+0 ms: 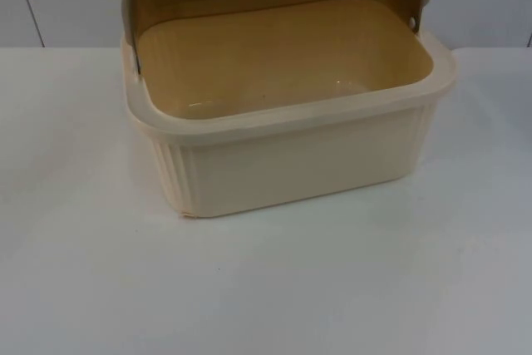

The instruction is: Open the box lid with the left hand, place the block into the box with the right hand, then close the box lid with the left hand.

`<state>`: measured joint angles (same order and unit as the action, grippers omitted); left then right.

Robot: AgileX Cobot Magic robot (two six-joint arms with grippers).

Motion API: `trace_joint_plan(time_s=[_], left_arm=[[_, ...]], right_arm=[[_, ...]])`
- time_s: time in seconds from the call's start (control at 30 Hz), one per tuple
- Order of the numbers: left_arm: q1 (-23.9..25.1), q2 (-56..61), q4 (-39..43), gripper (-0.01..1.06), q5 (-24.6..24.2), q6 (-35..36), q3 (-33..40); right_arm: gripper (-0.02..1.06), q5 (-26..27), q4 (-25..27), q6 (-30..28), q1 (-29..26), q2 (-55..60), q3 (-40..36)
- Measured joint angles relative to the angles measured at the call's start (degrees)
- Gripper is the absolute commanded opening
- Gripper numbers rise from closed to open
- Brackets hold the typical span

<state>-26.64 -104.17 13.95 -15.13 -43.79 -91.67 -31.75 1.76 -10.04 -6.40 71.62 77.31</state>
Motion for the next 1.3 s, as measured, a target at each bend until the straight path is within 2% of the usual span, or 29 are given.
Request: trace_joint_plan(time_s=[0.03,0.17,0.2,0.27,0.3,0.53,0.7,0.93,1.1,1.23,1.27,1.3], left_arm=[[0.0,0.0,-0.5,0.81,-0.5,-0.1,0.0],[0.0,0.0,-1.3,0.26,-1.0,0.1,0.0],[0.0,0.0,-1.4,0.26,-1.0,0.1,-0.1],[0.0,0.0,-1.7,0.04,-1.1,0.4,-0.1],[0.0,0.0,-1.8,0.00,-1.1,0.9,-0.1],[0.0,0.0,-2.2,0.00,-0.6,1.4,-0.2],[0.0,0.0,-3.2,0.00,2.4,1.7,-0.2],[0.0,-1.0,-6.1,0.00,0.3,3.6,-0.2],[0.0,-2.5,-9.2,0.00,-3.5,-0.9,-0.3],[0.0,-3.0,-19.5,0.00,-9.3,-11.4,-2.0],[0.0,-3.0,-19.5,0.00,-9.3,-11.4,-2.0],[0.0,-3.0,-23.9,0.00,-10.2,-15.3,-2.7]], right_arm=[[1.05,0.0,0.0,0.0,0.0,0.0,0.0],[1.05,0.0,0.0,0.0,0.0,0.0,0.0],[1.05,0.0,0.0,0.0,0.0,0.0,0.0],[1.05,0.0,0.0,0.0,0.0,0.0,0.0],[1.05,0.0,0.0,0.0,0.0,0.0,0.0],[1.05,0.0,0.0,0.0,0.0,0.0,0.0],[1.05,0.0,0.0,0.0,0.0,0.0,0.0],[1.05,0.0,0.0,0.0,0.0,0.0,0.0],[1.05,0.0,0.0,0.0,0.0,0.0,0.0],[1.05,0.0,0.0,0.0,0.0,0.0,0.0],[1.05,0.0,0.0,0.0,0.0,0.0,0.0],[1.05,0.0,0.0,0.0,0.0,0.0,0.0]])
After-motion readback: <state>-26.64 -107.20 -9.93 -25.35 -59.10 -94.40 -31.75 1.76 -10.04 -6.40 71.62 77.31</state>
